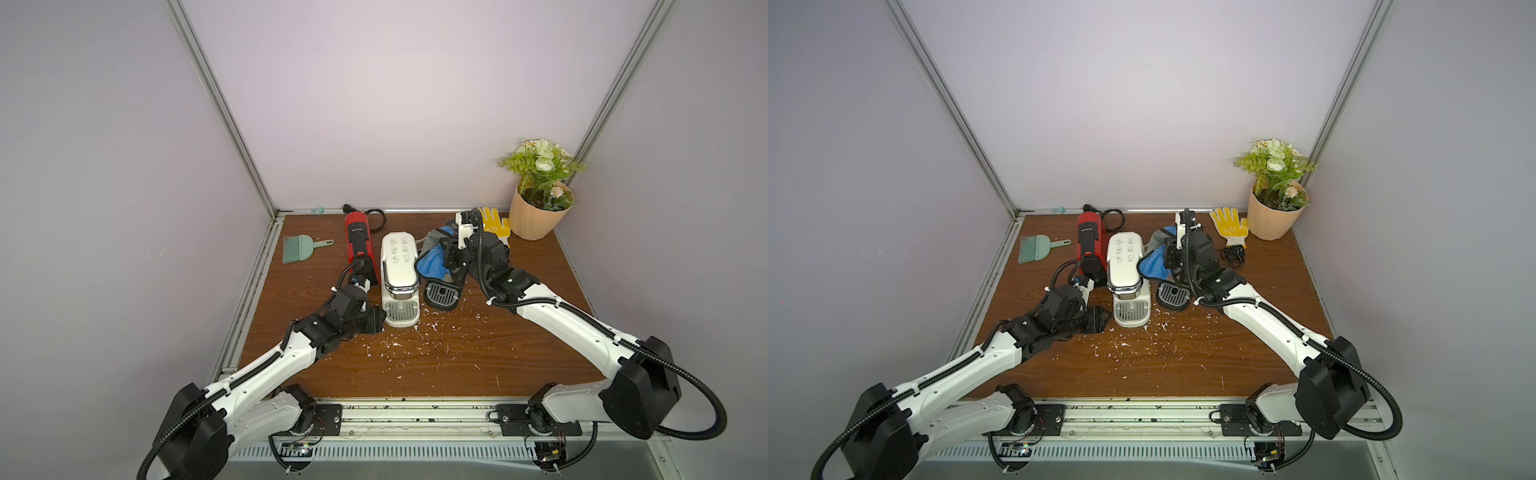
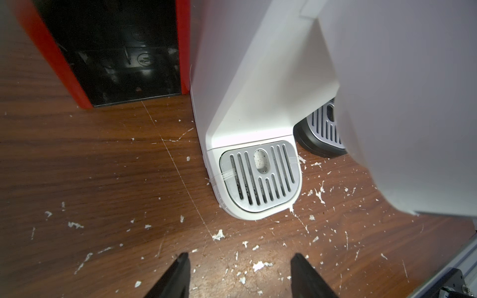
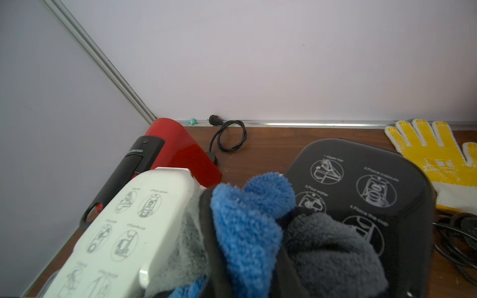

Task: Wipe the surface of a coffee machine
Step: Wipe the dirt from the surface of the coffee machine.

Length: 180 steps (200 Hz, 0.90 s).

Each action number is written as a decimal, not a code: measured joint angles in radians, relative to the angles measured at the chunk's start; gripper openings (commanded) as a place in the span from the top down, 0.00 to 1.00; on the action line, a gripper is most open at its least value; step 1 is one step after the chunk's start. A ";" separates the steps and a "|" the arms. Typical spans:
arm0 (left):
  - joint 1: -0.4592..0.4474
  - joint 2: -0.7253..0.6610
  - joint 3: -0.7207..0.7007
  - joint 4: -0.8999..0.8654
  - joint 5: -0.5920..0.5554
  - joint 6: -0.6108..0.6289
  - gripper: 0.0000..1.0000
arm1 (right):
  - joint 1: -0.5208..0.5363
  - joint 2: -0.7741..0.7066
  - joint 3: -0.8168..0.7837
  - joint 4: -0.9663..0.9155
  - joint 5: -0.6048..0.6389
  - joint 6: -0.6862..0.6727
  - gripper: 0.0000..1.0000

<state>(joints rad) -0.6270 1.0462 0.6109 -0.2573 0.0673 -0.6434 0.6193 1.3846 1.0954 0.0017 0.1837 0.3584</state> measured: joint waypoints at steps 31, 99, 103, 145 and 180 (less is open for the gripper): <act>0.000 0.027 0.000 0.013 0.004 0.000 0.37 | -0.013 0.003 0.011 -0.009 0.032 -0.004 0.97; 0.000 0.044 -0.064 0.091 0.003 0.005 0.37 | -0.001 -0.085 0.068 -0.163 -0.135 -0.037 0.96; 0.000 0.045 -0.071 0.098 0.003 0.004 0.37 | 0.012 -0.085 0.084 -0.174 -0.143 -0.040 0.96; 0.000 0.092 -0.106 0.158 0.005 -0.003 0.37 | 0.170 -0.121 0.161 -0.198 -0.206 -0.075 0.96; 0.000 0.158 -0.106 0.216 0.005 -0.009 0.38 | 0.248 -0.100 0.164 -0.211 -0.239 -0.087 0.96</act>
<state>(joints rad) -0.6270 1.2045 0.5049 -0.0418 0.0727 -0.6521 0.8669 1.2842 1.2591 -0.2092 -0.0555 0.2710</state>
